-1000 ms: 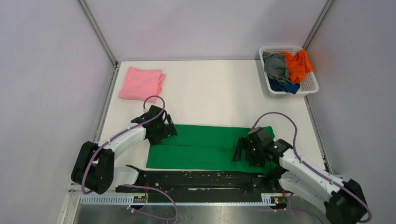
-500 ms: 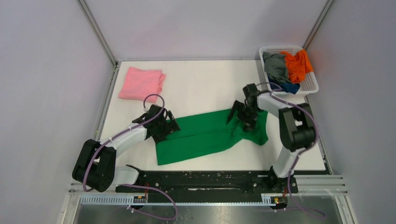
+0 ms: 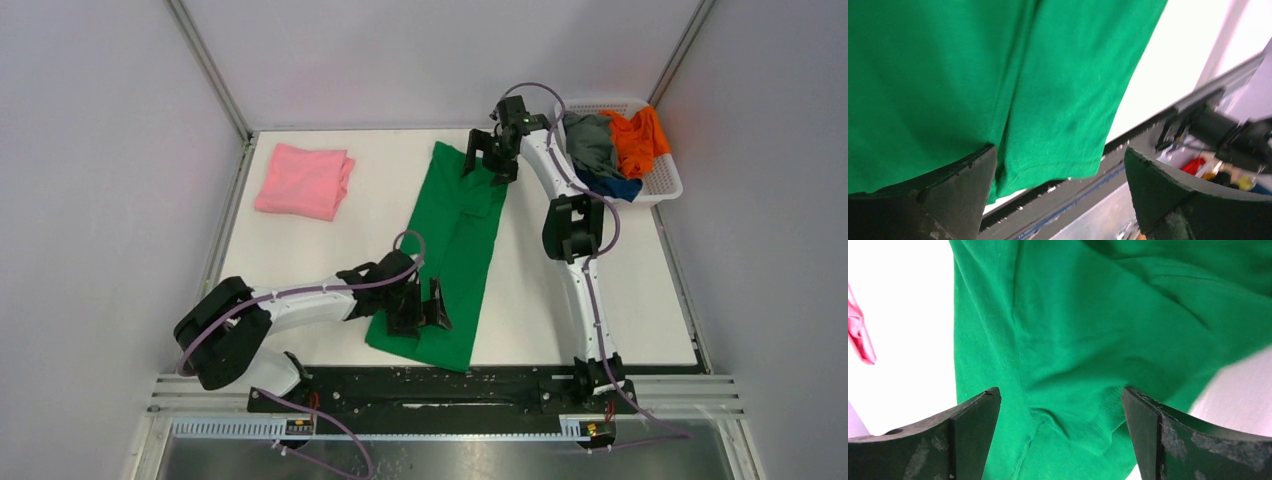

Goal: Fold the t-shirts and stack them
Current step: Rotate the tshirt 80 degrees, then grab the bottom of the folded rectangular tshirt with both arms

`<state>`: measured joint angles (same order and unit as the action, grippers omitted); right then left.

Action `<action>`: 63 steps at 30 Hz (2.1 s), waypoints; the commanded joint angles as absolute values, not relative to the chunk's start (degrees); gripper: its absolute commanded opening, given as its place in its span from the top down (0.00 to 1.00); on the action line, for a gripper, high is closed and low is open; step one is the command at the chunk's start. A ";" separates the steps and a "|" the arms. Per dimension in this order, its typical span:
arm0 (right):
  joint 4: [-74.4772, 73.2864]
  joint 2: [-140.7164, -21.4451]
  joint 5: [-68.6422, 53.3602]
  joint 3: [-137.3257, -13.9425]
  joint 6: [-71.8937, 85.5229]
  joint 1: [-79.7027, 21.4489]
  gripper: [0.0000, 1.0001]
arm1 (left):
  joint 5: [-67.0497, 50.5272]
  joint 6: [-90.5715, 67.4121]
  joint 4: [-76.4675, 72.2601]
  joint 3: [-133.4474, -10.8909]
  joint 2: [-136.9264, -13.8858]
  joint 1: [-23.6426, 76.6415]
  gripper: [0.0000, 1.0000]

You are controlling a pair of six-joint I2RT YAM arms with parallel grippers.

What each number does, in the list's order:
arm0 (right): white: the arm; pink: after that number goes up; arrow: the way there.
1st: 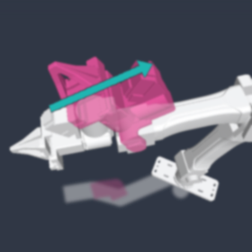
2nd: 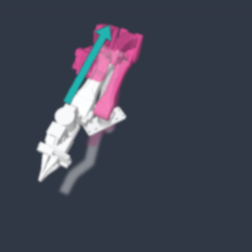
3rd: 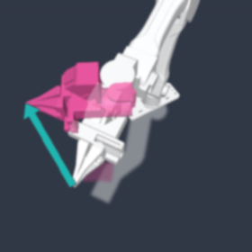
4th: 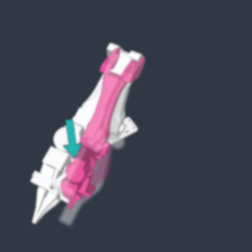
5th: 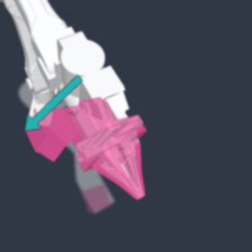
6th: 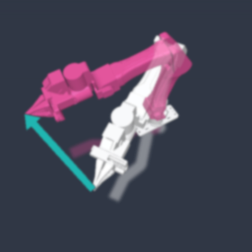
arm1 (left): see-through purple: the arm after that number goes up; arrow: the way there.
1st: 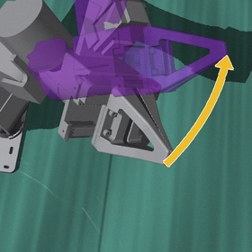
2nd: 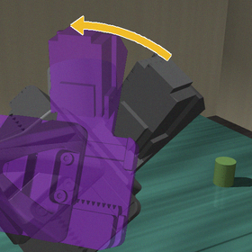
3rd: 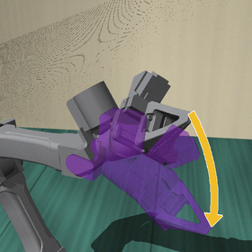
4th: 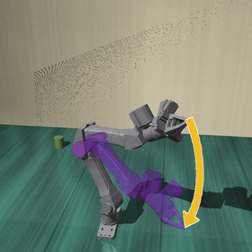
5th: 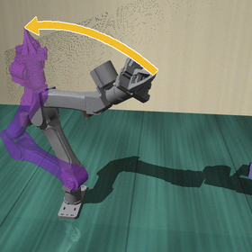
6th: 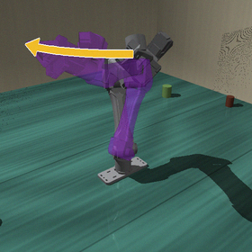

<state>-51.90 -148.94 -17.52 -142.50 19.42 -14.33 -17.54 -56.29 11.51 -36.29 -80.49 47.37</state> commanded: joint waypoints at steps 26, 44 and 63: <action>-26.07 -70.29 -0.29 -52.38 27.95 -39.64 0.01 | 6.98 -54.36 42.53 -26.82 -39.58 41.37 0.01; -29.49 -60.24 2.07 -39.99 35.59 -50.16 0.01 | 0.33 -57.06 28.88 -15.98 -46.58 41.08 0.33; -35.60 -59.40 5.45 -40.02 38.36 -57.87 0.01 | -7.07 -57.27 32.36 -14.62 -46.45 41.01 0.61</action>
